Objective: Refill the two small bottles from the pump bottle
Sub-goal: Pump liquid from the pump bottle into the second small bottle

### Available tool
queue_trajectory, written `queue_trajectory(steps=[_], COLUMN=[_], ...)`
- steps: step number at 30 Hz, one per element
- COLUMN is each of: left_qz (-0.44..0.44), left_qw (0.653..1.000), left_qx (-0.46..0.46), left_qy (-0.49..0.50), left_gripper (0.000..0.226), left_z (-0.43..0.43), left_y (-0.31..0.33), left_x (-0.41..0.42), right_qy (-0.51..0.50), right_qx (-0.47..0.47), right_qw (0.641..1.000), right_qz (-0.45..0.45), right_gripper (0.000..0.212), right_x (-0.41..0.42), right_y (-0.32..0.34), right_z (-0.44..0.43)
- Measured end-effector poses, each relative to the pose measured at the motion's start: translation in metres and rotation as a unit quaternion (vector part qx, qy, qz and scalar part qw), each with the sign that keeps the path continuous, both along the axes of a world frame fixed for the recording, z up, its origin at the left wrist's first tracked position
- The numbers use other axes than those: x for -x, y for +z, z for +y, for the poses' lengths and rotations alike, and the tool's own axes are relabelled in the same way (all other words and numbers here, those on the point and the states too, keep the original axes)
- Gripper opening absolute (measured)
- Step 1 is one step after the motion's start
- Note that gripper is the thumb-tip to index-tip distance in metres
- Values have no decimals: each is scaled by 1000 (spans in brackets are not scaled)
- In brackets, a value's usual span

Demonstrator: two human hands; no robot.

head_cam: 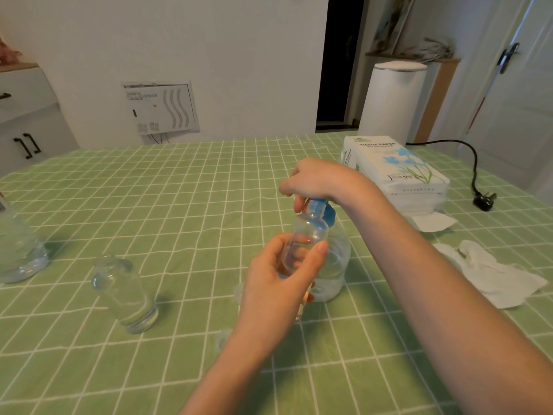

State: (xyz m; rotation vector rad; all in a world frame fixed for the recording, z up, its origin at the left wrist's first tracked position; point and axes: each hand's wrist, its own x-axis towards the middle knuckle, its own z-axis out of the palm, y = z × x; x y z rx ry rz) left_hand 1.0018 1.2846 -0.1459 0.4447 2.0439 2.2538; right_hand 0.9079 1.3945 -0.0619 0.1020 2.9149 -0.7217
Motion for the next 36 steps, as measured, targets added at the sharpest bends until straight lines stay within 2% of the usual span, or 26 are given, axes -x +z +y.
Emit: queue_trajectory(steps=[13,17,24,31,36], left_qz=[-5,2,-11,-17,-15], left_qw=[1000,1000,1000,1000,1000], left_qx=[6,4,-5,10,8], left_qy=[10,2,0,4,1], left_gripper=[43,37,34,35,35], left_z=[1,0,1,0,-1], left_y=[-6,-4,-3,-6,-4], left_x=[0,0,0,-1,1], right_qy=[-7,-7,-3,-17,-28], right_qx=[34,29,25,52,106], right_qw=[999,999,1000,998,994], right_qz=[3,24,-6,-22,9], right_gripper=[33,33,34,34,28], right_x=[-1,1,1,0,-1], right_y=[-9,-3,-2,-11,-10], right_z=[1,3,2,2,3])
